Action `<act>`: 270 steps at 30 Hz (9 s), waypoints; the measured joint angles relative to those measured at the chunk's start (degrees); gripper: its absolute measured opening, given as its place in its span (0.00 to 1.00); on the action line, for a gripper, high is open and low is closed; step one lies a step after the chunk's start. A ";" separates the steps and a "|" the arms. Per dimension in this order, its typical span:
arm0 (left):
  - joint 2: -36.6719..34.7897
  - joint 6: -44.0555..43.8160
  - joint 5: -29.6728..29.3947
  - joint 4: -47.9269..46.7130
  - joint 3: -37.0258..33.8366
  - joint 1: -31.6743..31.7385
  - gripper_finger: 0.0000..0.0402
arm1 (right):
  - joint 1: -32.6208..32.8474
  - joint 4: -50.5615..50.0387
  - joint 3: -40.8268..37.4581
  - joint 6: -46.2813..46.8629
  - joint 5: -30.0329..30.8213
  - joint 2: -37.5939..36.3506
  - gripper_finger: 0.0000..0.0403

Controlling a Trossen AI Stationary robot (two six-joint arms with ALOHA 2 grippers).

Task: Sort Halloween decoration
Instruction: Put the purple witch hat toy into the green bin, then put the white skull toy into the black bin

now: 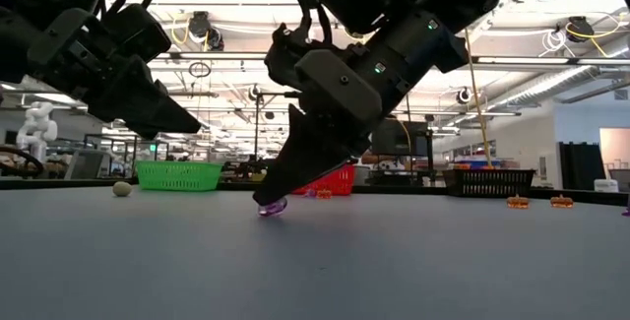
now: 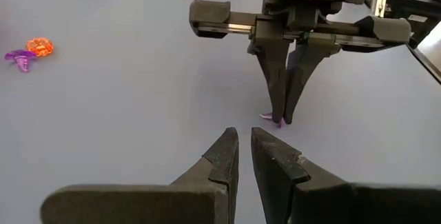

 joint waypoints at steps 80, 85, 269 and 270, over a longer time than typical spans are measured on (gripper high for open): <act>35.10 14.22 5.85 -10.38 26.46 3.21 0.06 | 0.30 -0.17 -4.86 -4.93 5.83 -2.80 0.00; 35.07 15.29 5.81 -10.61 26.42 3.21 0.03 | 0.29 -0.11 -4.86 -5.60 6.13 -3.15 0.00; 5.69 37.39 8.88 -79.76 24.04 33.42 0.33 | 2.97 -11.00 -4.79 -10.06 16.52 -12.88 0.00; 5.72 37.38 9.18 -80.80 24.41 33.42 0.33 | 2.97 -11.08 -4.79 -10.07 16.50 -12.88 0.00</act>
